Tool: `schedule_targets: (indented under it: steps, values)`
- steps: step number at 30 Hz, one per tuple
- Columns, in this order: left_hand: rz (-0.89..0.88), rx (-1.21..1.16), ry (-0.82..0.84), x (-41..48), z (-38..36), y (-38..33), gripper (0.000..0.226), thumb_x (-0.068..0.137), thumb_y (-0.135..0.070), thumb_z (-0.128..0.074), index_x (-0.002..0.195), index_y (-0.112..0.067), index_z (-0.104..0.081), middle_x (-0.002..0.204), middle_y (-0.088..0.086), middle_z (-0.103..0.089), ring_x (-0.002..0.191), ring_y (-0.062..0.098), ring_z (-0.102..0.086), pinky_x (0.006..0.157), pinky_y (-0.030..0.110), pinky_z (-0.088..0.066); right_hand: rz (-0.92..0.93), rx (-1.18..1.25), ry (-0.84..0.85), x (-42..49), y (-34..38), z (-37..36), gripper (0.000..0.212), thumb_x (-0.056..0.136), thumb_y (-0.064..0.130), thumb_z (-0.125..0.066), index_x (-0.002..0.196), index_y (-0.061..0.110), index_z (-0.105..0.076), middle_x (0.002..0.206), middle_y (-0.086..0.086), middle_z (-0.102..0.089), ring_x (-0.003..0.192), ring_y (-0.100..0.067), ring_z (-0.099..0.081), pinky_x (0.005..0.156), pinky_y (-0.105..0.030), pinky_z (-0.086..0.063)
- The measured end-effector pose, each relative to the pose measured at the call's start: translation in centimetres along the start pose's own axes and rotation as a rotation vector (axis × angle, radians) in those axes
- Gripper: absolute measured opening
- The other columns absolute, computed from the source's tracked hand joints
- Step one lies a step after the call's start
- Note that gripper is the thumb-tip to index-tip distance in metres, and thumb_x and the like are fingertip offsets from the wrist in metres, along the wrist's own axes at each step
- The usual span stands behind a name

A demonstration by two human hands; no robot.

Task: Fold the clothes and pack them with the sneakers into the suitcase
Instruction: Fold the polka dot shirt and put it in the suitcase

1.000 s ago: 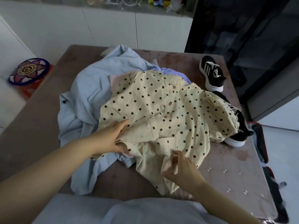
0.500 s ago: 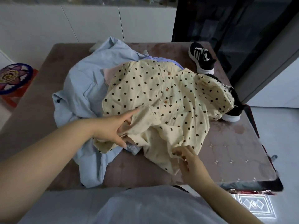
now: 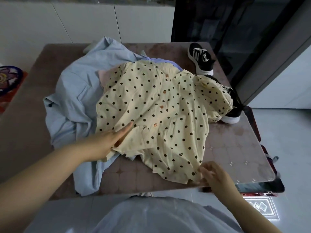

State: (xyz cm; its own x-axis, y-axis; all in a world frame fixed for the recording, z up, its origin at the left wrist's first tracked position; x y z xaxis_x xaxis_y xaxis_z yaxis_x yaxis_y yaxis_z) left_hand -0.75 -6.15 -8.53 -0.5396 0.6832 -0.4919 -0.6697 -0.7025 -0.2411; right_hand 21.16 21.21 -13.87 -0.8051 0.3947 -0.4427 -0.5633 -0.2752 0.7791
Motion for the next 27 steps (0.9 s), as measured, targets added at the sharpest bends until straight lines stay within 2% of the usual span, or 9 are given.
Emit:
schedule_targets:
  steps: [2, 4, 7, 11, 14, 16, 19, 22, 27]
  values:
    - [-0.021, 0.034, 0.030, 0.2, -0.4, 1.1, 0.118, 0.076, 0.014, -0.048, 0.128, -0.065, 0.022, 0.135, -0.017, -0.034, 0.095, 0.011, -0.054, 0.076, 0.030, -0.052, -0.184, -0.015, -0.039, 0.9, -0.6, -0.3, 0.011, 0.093, 0.016, -0.052, 0.095, 0.010, -0.061, 0.077, -0.007, -0.067, 0.066, -0.021, -0.064, 0.066, -0.038, -0.057]
    - [-0.066, 0.140, 0.088, 0.3, -0.5, 1.6, 0.120, 0.072, 0.013, -0.056, 0.120, -0.076, 0.008, 0.114, -0.028, -0.037, 0.103, 0.008, -0.046, 0.084, 0.024, -0.045, -0.329, 0.104, 0.012, 1.4, -0.2, -1.1, 0.013, 0.094, 0.015, -0.050, 0.096, 0.007, -0.060, 0.067, -0.009, -0.066, 0.054, -0.020, -0.059, 0.051, -0.029, -0.051]
    - [-0.077, 0.236, 0.141, 0.3, -0.1, 1.4, 0.096, 0.076, 0.004, -0.062, 0.132, -0.061, -0.019, 0.093, -0.021, -0.033, 0.095, 0.004, -0.034, 0.081, 0.017, -0.035, -0.413, 0.092, 0.118, 1.5, 0.4, -2.5, 0.018, 0.089, 0.021, -0.058, 0.100, 0.006, -0.057, 0.057, -0.007, -0.064, 0.042, -0.013, -0.052, 0.042, -0.020, -0.040]
    - [-0.050, -0.049, 0.019, -0.8, 0.3, 1.0, 0.063, 0.077, 0.005, -0.052, 0.116, -0.044, -0.056, 0.113, -0.020, -0.038, 0.111, 0.004, -0.037, 0.097, 0.022, -0.036, -0.362, 0.084, -0.081, 2.1, 0.2, -2.4, 0.047, 0.077, 0.027, -0.072, 0.108, 0.004, -0.045, 0.087, -0.007, -0.064, 0.071, -0.013, -0.062, 0.051, -0.023, -0.043]
    - [-0.026, -0.321, -0.164, -2.0, 0.1, 0.1, 0.065, 0.077, 0.001, -0.056, 0.106, -0.053, -0.034, 0.119, -0.014, -0.045, 0.114, 0.004, -0.043, 0.097, 0.027, -0.042, -0.296, 0.086, -0.004, 1.9, 1.2, -2.8, 0.022, 0.082, 0.022, -0.066, 0.090, 0.006, -0.053, 0.078, -0.002, -0.062, 0.066, -0.013, -0.057, 0.051, -0.020, -0.044]
    - [0.010, -0.345, -0.257, -2.2, -0.6, -0.7, 0.077, 0.076, -0.005, -0.064, 0.124, -0.052, -0.025, 0.131, -0.010, -0.044, 0.121, 0.006, -0.043, 0.098, 0.024, -0.042, -0.241, 0.088, 0.076, 1.5, 2.0, -3.0, 0.010, 0.084, 0.019, -0.063, 0.081, 0.010, -0.060, 0.072, -0.003, -0.065, 0.065, -0.015, -0.059, 0.052, -0.020, -0.047]
    - [0.120, -0.178, -0.322, -1.5, -2.1, -1.4, 0.087, 0.079, -0.015, -0.068, 0.146, -0.035, -0.017, 0.138, -0.005, -0.042, 0.123, 0.016, -0.043, 0.099, 0.026, -0.037, -0.257, 0.332, 0.144, 0.5, 3.0, -2.6, 0.016, 0.091, 0.017, -0.055, 0.095, 0.005, -0.064, 0.084, -0.010, -0.072, 0.078, -0.025, -0.068, 0.066, -0.033, -0.058]
    - [0.179, -0.109, -0.394, -1.3, -2.3, -1.4, 0.066, 0.086, -0.010, -0.057, 0.143, -0.029, -0.031, 0.127, 0.006, -0.054, 0.117, 0.024, -0.050, 0.092, 0.030, -0.038, -0.264, 0.549, 0.139, -0.1, 4.1, -0.1, 0.016, 0.094, 0.014, -0.051, 0.096, 0.002, -0.062, 0.079, -0.012, -0.072, 0.067, -0.023, -0.070, 0.054, -0.027, -0.056]
    - [-0.007, -0.175, -0.239, -1.4, -2.2, -3.5, 0.061, 0.091, -0.002, -0.046, 0.141, -0.034, -0.033, 0.115, -0.015, -0.044, 0.107, 0.005, -0.043, 0.090, 0.019, -0.035, -0.119, 0.513, -0.042, 1.3, 4.3, 8.6, 0.024, 0.084, 0.015, -0.064, 0.101, -0.001, -0.057, 0.075, -0.008, -0.058, 0.049, -0.008, -0.054, 0.042, -0.017, -0.046]
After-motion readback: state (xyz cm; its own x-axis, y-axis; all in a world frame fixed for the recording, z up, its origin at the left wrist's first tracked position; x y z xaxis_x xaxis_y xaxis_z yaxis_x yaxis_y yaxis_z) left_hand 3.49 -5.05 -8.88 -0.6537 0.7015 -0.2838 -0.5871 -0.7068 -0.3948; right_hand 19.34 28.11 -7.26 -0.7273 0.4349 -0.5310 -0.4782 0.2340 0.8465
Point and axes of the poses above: each hand's wrist, its own x-axis towards the middle knuckle, its own z-axis out of the back of the hand, y = z × x, the point moved 4 cm from there along x, towards the middle knuckle
